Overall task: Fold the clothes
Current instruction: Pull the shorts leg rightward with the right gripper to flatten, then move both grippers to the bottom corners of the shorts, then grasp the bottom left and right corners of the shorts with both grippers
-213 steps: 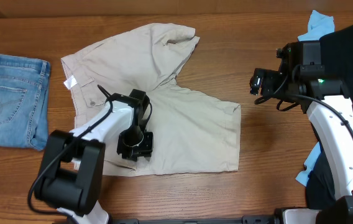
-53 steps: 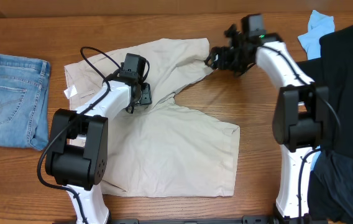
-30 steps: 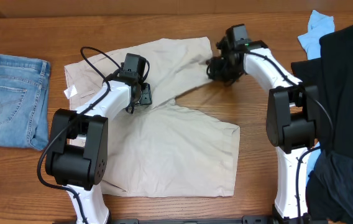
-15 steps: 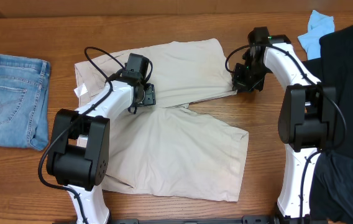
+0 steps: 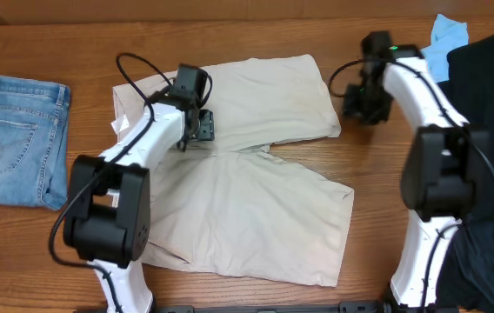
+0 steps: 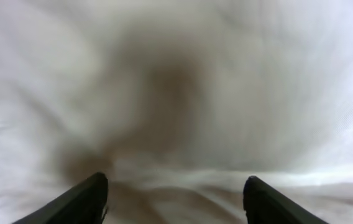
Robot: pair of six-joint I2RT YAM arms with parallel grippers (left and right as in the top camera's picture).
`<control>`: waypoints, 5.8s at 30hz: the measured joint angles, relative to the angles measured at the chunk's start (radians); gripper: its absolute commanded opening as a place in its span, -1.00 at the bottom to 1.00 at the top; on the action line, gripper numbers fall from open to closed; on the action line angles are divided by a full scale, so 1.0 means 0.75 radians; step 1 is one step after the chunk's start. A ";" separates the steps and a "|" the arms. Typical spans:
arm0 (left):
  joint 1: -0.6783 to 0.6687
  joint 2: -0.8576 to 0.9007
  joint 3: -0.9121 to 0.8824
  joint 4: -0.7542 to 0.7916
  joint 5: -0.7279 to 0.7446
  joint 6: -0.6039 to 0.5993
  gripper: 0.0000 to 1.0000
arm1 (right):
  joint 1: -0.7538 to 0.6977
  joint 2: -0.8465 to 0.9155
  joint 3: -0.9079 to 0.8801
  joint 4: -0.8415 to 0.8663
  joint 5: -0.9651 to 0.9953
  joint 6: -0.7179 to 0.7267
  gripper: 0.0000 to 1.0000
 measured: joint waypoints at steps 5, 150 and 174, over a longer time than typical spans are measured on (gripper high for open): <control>0.010 -0.199 0.081 -0.250 -0.063 -0.001 0.57 | -0.045 -0.249 0.001 -0.042 0.052 -0.013 0.11; 0.585 -1.025 -0.843 -0.333 0.129 -0.512 -0.90 | 0.226 -1.406 -1.966 0.155 -0.806 0.407 -0.10; 0.585 -1.025 -0.843 -0.352 0.129 -0.487 -0.83 | 0.226 -1.346 -1.967 0.255 -0.780 0.775 -0.09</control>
